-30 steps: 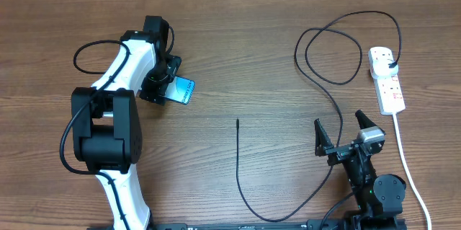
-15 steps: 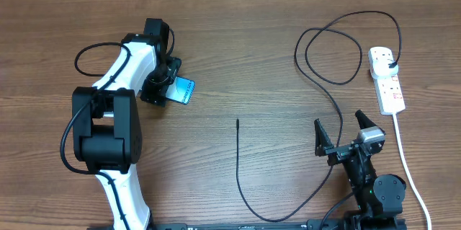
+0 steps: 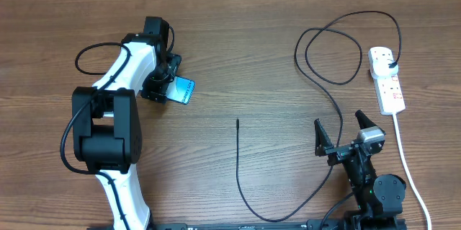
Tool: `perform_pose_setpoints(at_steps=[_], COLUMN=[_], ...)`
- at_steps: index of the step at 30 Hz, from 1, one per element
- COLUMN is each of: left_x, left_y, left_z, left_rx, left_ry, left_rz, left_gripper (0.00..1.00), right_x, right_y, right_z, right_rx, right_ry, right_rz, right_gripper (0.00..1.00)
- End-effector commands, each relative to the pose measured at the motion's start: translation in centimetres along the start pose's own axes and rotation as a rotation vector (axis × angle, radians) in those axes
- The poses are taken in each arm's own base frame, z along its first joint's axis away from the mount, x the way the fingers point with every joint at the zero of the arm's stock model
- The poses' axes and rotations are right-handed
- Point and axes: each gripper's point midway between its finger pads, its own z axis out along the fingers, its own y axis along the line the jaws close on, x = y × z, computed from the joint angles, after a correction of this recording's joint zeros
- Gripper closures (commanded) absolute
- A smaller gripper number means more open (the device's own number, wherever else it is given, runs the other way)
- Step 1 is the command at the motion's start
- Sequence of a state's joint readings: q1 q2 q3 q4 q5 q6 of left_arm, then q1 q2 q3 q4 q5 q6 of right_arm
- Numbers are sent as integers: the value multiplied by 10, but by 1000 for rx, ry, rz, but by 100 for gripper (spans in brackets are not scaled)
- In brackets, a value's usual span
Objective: Plug charger to phone and switch on socket
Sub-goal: 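Lower the left gripper and close it on the phone's sides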
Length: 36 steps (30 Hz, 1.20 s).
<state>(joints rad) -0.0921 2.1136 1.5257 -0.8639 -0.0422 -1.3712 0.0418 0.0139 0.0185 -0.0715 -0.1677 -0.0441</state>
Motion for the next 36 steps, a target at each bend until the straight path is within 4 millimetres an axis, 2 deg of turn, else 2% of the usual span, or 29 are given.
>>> perform_pose_setpoints(at_steps=[1,12,36], left_x=[2,7,13], left_y=[9,28,38], left_z=[8,21,20], left_rx=[-34,-79,-119], left_ry=[-11,-2,30], left_rz=[-11,-21,-19], left_gripper=[0,0,0], right_x=[2,2,2], right_y=[-1,-1,-1], right_z=[0,0,0], right_rx=[8,8,8], right_ry=[-4,-4,-4], right_rz=[6,6,6], right_gripper=[0,0,0])
